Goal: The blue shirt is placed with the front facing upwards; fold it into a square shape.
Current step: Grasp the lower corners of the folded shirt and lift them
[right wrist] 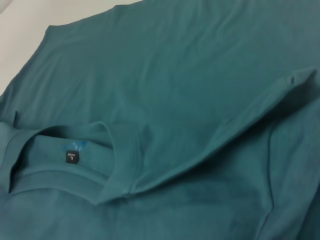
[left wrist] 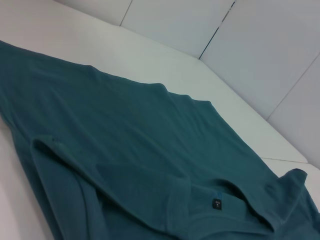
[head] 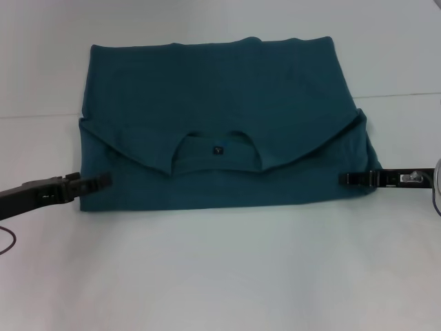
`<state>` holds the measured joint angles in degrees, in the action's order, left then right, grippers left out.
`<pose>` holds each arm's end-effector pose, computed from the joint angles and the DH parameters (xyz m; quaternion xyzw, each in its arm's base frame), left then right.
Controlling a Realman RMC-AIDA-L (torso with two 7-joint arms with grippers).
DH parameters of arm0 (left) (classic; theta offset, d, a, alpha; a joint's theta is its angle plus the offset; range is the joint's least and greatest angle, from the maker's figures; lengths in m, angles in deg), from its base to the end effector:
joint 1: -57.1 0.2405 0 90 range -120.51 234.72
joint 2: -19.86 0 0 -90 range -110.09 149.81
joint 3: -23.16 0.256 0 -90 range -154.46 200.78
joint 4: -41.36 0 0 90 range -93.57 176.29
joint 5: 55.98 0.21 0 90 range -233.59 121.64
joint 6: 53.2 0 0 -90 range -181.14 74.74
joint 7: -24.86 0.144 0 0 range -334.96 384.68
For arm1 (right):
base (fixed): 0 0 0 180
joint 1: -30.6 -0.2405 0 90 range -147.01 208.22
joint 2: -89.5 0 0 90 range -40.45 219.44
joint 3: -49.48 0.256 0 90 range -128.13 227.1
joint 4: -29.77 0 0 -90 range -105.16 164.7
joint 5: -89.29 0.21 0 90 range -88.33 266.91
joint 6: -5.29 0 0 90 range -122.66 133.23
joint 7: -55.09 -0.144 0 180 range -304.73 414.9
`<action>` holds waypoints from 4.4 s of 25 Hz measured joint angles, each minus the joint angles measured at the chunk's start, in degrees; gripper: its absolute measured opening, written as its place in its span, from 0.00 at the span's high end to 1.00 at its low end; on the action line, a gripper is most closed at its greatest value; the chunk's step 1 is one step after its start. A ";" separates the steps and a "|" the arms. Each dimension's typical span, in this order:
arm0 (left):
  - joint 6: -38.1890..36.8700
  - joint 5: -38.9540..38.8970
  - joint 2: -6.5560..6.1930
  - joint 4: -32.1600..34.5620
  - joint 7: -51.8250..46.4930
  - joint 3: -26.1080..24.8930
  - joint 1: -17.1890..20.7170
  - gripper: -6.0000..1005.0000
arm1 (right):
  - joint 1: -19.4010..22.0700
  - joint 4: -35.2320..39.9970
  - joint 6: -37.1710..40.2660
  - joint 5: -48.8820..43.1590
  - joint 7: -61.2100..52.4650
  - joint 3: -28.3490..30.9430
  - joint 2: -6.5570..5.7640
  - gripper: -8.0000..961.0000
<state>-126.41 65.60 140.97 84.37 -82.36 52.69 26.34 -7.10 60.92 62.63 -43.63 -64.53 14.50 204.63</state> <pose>-0.2979 0.3644 0.0267 -0.8137 -0.4648 -0.2409 0.2526 0.3229 0.3981 0.0210 -0.7808 0.5384 0.1185 0.2941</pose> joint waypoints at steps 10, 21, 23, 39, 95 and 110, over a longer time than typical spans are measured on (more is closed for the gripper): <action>-0.31 0.06 0.00 0.19 -0.02 -0.27 0.12 0.12 | 0.43 -0.16 -0.89 -0.18 -0.71 0.01 -0.37 0.72; -0.31 0.06 0.00 0.07 -0.20 -0.25 0.22 0.12 | 0.80 -0.21 -0.86 -0.23 -0.74 0.13 -0.54 0.96; -0.09 0.06 0.01 -0.02 -0.14 -0.24 0.44 0.12 | 1.16 -0.16 -0.66 -0.12 -0.60 0.29 -0.58 0.96; 13.78 1.73 1.74 -1.12 0.00 6.89 0.52 0.12 | 1.59 0.39 1.42 0.18 -0.17 0.50 -0.77 0.96; 21.87 2.51 2.72 -3.37 -0.47 12.16 -2.01 0.13 | 1.34 0.75 1.72 0.21 -0.08 0.18 -0.53 0.96; 15.95 3.10 2.55 -0.72 -0.19 12.30 -0.37 0.13 | 1.42 0.75 1.78 0.21 -0.09 0.37 -0.53 0.96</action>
<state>-110.46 68.70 143.52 83.65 -82.55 64.99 25.97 -5.68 61.67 64.40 -43.42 -64.62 14.87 204.10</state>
